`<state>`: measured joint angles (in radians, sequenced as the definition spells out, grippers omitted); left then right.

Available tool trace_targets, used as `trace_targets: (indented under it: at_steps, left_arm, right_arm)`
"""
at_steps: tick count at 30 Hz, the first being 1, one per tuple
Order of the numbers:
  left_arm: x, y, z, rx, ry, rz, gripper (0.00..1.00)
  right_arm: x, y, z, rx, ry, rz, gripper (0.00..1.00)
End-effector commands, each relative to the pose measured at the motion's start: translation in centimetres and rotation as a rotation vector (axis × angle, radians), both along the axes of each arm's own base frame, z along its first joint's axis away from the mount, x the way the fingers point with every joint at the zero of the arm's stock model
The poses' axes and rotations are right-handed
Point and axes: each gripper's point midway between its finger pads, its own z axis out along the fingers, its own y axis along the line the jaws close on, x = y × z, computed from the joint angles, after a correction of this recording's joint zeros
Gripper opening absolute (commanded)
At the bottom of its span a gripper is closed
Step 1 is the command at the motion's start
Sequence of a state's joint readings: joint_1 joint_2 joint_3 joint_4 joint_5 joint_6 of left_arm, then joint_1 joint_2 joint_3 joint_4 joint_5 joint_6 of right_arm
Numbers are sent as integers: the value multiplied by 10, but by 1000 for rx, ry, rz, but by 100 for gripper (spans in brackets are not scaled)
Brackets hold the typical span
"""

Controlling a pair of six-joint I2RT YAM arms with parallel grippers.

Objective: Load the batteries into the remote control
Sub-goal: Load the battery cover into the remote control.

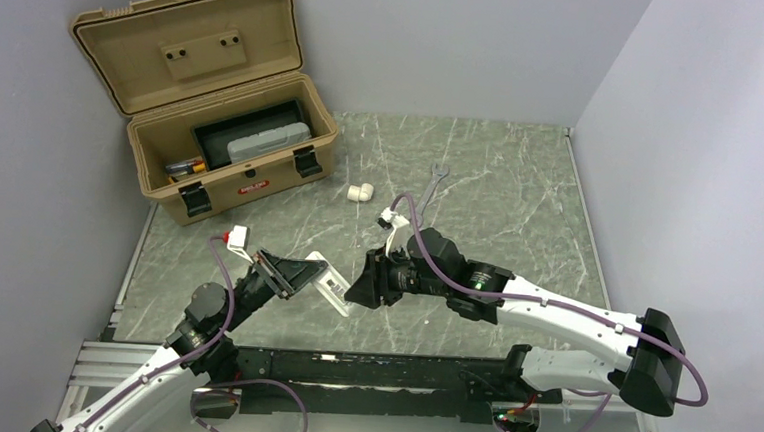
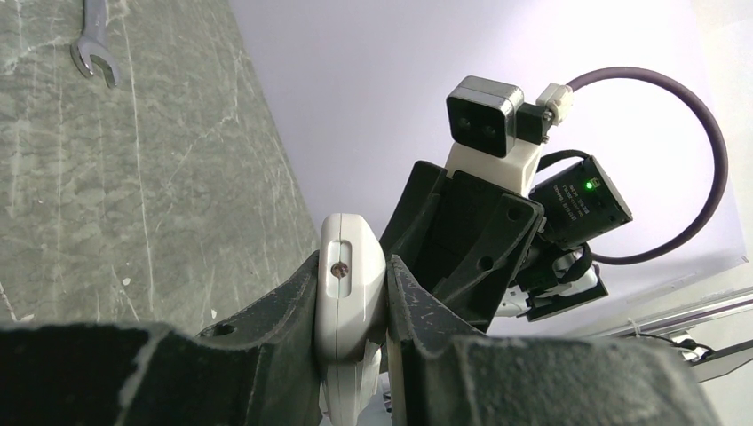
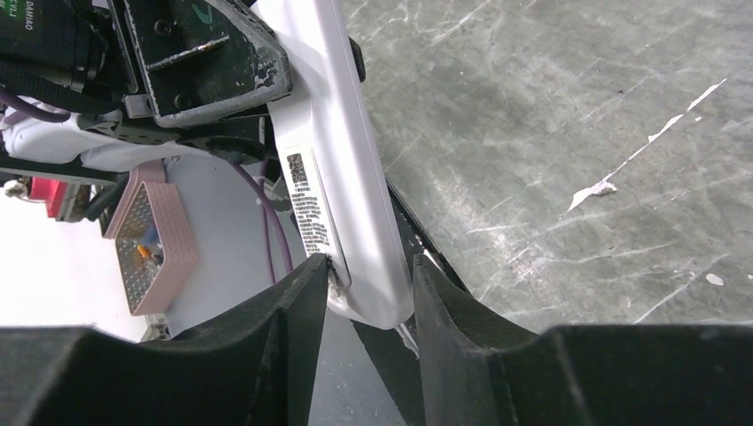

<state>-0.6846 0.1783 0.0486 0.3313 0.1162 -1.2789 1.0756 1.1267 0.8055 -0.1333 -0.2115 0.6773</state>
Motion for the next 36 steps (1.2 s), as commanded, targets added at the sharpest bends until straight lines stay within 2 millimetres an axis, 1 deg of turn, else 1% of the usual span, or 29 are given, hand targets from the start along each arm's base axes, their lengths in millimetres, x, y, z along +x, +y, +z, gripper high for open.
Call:
trace_targets:
  at_steps: [1, 5, 8, 13, 15, 16, 18, 19, 21, 23, 26, 27, 28, 34, 36]
  left_arm:
    - [-8, 3, 36, -80, -74, -15, 0]
    - [-8, 4, 38, -87, -76, -14, 0]
    - [-8, 5, 40, -92, -81, -8, 0]
    - [-8, 6, 40, -89, -83, -7, 0]
    - [-8, 5, 38, -83, -80, -8, 0]
    - [-8, 5, 37, -80, -79, -7, 0]
    - [-8, 5, 37, -79, -78, -9, 0]
    - [-8, 5, 36, -75, -79, -8, 0]
    - [-8, 4, 36, -70, -82, -8, 0]
    - [-8, 4, 34, -64, -87, -6, 0]
    - [-11, 5, 40, -82, -122, -13, 0]
    - [-13, 5, 43, -93, -141, -19, 0]
    - [-15, 5, 46, -100, -161, -29, 0]
    - [-29, 2, 71, -129, -281, -81, 0]
    - [-33, 1, 75, -135, -304, -98, 0]
  right_arm:
    - [5, 6, 9, 37, -20, -3, 41]
    - [5, 7, 9, 34, -22, 0, 37]
    - [6, 9, 9, 34, -22, 5, 32]
    - [6, 9, 9, 32, -24, 4, 31]
    - [7, 8, 12, 34, -31, -1, 37]
    - [7, 7, 13, 34, -35, -5, 43]
    - [9, 4, 14, 34, -44, -16, 58]
    - [9, 3, 16, 37, -50, -19, 63]
    - [9, 2, 19, 47, -62, -21, 69]
    - [9, 2, 22, 58, -68, -18, 71]
    - [8, 4, 25, 94, -64, 0, 72]
    - [6, 5, 27, 113, -60, 10, 72]
    - [4, 5, 24, 119, -48, 21, 73]
    - [-4, 12, 36, 219, -33, 92, 72]
    - [-7, 13, 41, 252, -33, 116, 69]
